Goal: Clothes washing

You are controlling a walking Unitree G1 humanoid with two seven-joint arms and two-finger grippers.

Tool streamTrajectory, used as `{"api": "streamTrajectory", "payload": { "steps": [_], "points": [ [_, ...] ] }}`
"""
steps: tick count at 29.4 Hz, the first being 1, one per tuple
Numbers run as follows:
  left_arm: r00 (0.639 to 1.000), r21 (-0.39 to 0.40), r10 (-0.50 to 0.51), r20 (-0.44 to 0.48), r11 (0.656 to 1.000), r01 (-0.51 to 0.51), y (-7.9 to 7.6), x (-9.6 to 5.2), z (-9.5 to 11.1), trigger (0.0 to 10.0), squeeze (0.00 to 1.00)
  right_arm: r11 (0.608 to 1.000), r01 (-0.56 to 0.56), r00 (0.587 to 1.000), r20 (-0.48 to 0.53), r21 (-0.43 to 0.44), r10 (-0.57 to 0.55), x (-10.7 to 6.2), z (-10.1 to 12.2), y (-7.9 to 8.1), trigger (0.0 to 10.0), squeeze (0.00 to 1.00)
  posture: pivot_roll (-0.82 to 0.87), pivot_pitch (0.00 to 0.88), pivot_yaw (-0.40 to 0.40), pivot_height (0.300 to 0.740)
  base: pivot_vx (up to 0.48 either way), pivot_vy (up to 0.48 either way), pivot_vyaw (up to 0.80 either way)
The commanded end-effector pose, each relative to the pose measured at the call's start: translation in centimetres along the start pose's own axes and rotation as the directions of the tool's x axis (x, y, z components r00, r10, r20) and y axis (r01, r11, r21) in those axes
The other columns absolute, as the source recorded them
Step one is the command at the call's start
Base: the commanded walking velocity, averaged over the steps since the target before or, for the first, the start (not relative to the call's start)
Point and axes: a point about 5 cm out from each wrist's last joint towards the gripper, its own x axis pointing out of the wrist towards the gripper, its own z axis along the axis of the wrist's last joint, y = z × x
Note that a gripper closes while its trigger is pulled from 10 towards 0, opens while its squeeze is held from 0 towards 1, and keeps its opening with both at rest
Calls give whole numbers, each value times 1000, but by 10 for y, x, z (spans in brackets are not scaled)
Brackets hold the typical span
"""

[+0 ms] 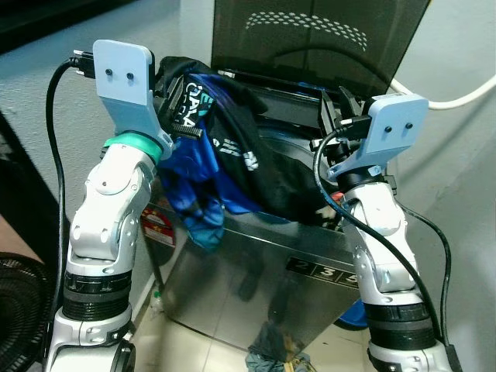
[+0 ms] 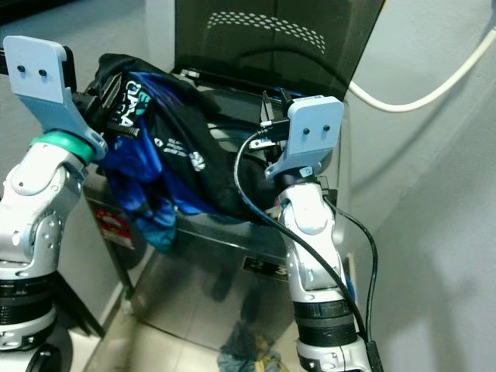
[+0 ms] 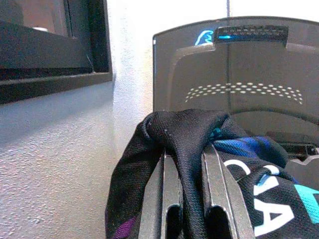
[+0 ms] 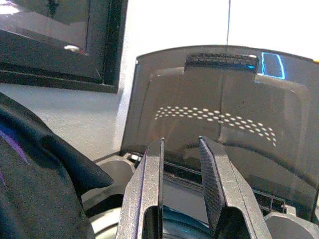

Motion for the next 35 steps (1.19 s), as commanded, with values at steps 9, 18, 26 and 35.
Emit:
{"api": "streamTrajectory", "payload": {
  "steps": [9,18,26,35],
  "points": [
    [999,11,-38,19,999,37,-6,1,4,10000,0,1000,4,1000,-8,-11,-4,-1,-1,-3,10000,0,103,0,11,740,0,0,0],
    [995,87,-102,18,991,100,-2,37,-2,10000,0,996,10,999,53,-88,-5,16,10,-8,10000,0,90,24,18,740,0,0,0],
    [986,217,-70,149,976,37,17,95,37,10000,0,980,120,981,170,-158,-93,26,39,-28,10000,0,22,90,39,740,0,0,0],
    [894,332,-438,97,860,386,-30,107,48,10000,0,930,267,949,235,-254,-208,3,53,-52,10000,0,-44,151,68,740,0,0,0]
  ]
}}
